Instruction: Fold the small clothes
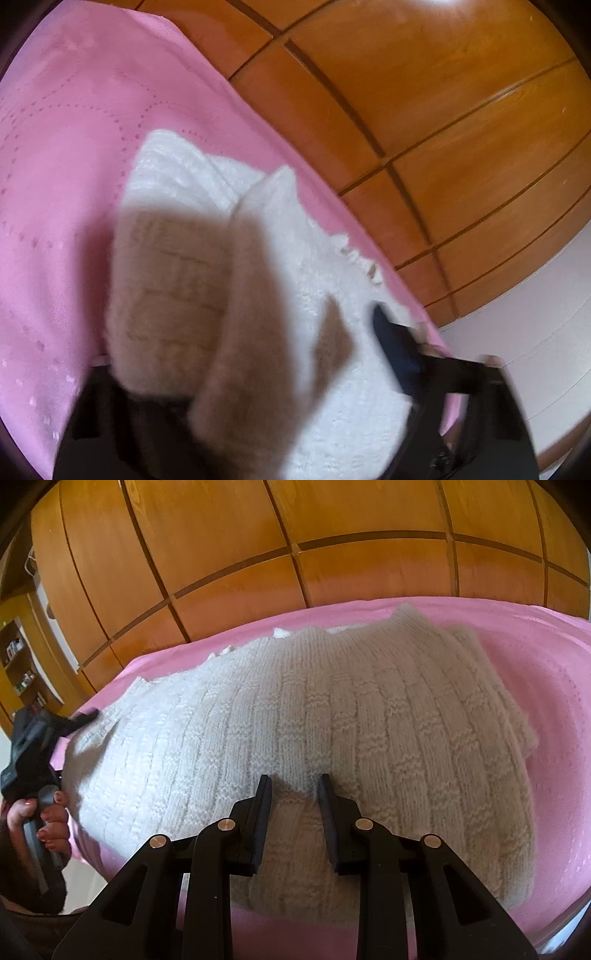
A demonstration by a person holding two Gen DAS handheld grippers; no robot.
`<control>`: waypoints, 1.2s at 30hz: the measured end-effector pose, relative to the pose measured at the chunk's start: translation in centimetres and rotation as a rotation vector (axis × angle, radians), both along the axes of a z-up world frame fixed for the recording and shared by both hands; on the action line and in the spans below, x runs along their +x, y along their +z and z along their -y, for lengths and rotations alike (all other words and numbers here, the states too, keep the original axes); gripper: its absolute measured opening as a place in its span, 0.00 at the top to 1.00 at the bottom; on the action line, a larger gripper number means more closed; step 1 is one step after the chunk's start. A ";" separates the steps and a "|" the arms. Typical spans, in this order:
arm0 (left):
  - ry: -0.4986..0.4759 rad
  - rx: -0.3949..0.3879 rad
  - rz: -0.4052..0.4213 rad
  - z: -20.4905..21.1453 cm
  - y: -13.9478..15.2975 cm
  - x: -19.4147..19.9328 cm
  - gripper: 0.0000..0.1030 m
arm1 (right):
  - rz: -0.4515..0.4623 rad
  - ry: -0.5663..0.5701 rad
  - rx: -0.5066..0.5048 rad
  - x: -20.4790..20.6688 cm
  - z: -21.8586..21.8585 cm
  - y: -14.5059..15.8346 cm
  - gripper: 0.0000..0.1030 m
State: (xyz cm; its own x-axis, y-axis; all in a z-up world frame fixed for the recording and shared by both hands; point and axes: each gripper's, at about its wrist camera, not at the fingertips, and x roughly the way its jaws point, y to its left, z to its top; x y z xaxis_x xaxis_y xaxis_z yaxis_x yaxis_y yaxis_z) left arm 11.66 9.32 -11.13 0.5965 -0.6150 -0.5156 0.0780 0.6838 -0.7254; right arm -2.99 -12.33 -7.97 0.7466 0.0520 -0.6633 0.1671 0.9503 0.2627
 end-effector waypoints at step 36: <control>-0.338 0.237 0.335 14.8 16.1 -2.4 0.74 | -0.096 -0.093 0.033 -6.2 6.6 4.4 0.74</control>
State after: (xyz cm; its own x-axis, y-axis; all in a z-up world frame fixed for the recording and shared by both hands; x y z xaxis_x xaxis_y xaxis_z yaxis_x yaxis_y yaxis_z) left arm 9.29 -5.52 4.98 0.5410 -0.6912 -0.4792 0.5236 0.7226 -0.4513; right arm -9.16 -18.93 -3.58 0.6823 0.0086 -0.7310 0.2799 0.9207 0.2721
